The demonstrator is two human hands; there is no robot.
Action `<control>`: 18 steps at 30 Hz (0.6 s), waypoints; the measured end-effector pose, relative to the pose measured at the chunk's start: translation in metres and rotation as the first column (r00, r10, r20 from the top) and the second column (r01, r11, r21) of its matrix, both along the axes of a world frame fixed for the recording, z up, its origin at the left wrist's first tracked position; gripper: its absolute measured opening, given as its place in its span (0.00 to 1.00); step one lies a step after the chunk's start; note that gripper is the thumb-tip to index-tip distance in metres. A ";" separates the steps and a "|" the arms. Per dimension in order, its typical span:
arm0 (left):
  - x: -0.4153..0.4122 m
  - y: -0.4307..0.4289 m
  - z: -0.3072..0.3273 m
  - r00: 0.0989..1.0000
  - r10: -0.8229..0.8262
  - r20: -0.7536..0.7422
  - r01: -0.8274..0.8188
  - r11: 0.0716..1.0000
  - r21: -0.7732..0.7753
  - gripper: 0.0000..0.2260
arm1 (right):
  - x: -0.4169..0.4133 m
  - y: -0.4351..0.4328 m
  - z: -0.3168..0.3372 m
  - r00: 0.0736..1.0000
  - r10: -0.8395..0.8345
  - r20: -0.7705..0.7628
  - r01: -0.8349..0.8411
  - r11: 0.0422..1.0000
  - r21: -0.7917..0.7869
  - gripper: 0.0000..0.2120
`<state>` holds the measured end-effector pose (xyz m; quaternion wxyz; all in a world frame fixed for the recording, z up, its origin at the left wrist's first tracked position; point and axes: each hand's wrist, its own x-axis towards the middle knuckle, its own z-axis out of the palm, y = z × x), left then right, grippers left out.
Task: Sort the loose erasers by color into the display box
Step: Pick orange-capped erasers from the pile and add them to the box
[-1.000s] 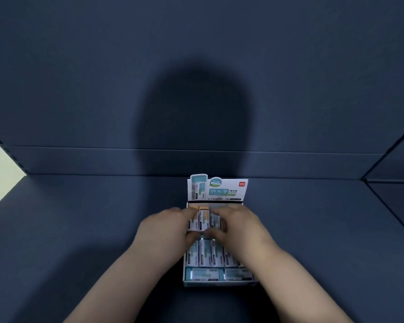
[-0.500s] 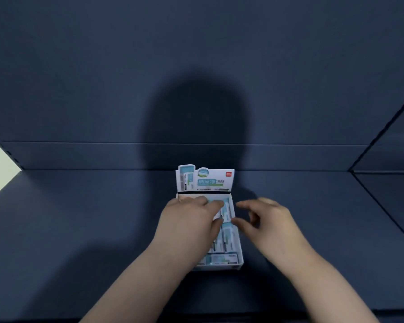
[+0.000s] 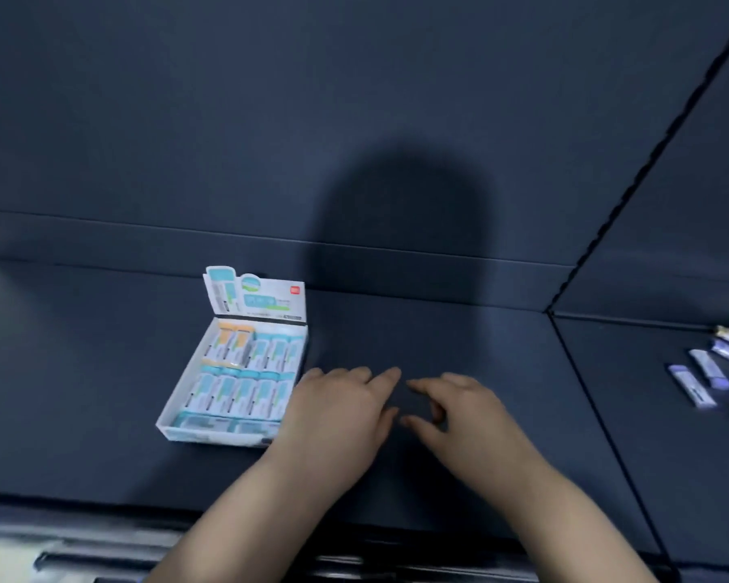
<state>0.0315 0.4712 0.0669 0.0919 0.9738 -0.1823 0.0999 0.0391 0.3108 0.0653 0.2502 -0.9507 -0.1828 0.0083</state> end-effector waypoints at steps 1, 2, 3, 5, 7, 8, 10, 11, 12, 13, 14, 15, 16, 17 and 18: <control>-0.003 -0.009 -0.004 1.000 0.030 -0.007 -0.030 0.999 0.018 0.23 | -0.001 -0.009 -0.001 1.000 0.015 -0.005 -0.015 1.000 -0.009 0.23; -0.006 -0.017 -0.006 0.998 0.058 -0.028 -0.056 0.996 0.063 0.23 | -0.002 -0.016 -0.003 1.000 0.030 -0.009 -0.030 0.999 -0.012 0.23; -0.008 -0.023 -0.008 0.996 0.079 -0.030 -0.076 0.993 0.092 0.24 | -0.003 -0.022 -0.004 0.999 0.042 -0.014 -0.042 0.999 -0.010 0.24; -0.013 -0.036 -0.013 0.992 0.114 -0.061 -0.107 0.989 0.104 0.24 | -0.006 -0.034 -0.006 0.998 0.058 -0.017 -0.059 0.998 -0.008 0.24; -0.018 -0.043 -0.017 0.988 0.137 -0.072 -0.129 0.985 0.112 0.25 | -0.011 -0.043 -0.009 0.998 0.059 -0.024 -0.059 0.998 -0.006 0.25; -0.021 -0.045 -0.019 0.985 0.152 -0.078 -0.141 0.982 0.124 0.25 | -0.013 -0.045 -0.010 0.998 0.058 -0.029 -0.058 0.998 -0.004 0.25; -0.026 -0.050 -0.022 0.984 0.155 -0.085 -0.143 0.981 0.133 0.25 | -0.021 -0.051 -0.012 0.998 0.050 -0.036 -0.050 0.999 -0.006 0.26; -0.028 -0.051 -0.023 0.985 0.150 -0.085 -0.138 0.982 0.132 0.25 | -0.024 -0.054 -0.013 0.999 0.039 -0.038 -0.039 0.999 -0.008 0.27; -0.029 -0.052 -0.023 0.986 0.144 -0.085 -0.132 0.982 0.132 0.25 | -0.028 -0.056 -0.014 0.999 0.025 -0.038 -0.025 1.000 -0.011 0.27; -0.030 -0.052 -0.024 0.988 0.131 -0.077 -0.120 0.983 0.137 0.25 | -0.031 -0.058 -0.014 0.999 0.012 -0.035 -0.012 1.000 -0.017 0.28; -0.030 -0.052 -0.023 0.990 0.117 -0.073 -0.105 0.984 0.142 0.25 | -0.034 -0.061 -0.015 1.000 -0.006 -0.029 0.006 1.000 -0.017 0.28; -0.030 -0.053 -0.023 0.993 0.102 -0.064 -0.092 0.986 0.140 0.25 | -0.038 -0.062 -0.014 0.999 -0.023 -0.026 0.023 1.000 -0.014 0.28; -0.031 -0.053 -0.021 0.994 0.095 -0.056 -0.086 0.986 0.141 0.25 | -0.041 -0.064 -0.013 0.999 -0.039 -0.027 0.039 0.999 -0.007 0.28; -0.033 -0.054 -0.021 0.996 0.080 -0.034 -0.075 0.989 0.130 0.25 | -0.045 -0.065 -0.012 0.998 -0.053 -0.032 0.053 0.999 0.000 0.28; -0.034 -0.054 -0.020 0.998 0.067 -0.017 -0.065 0.993 0.099 0.25 | -0.049 -0.065 -0.010 0.997 -0.065 -0.040 0.065 0.998 0.005 0.28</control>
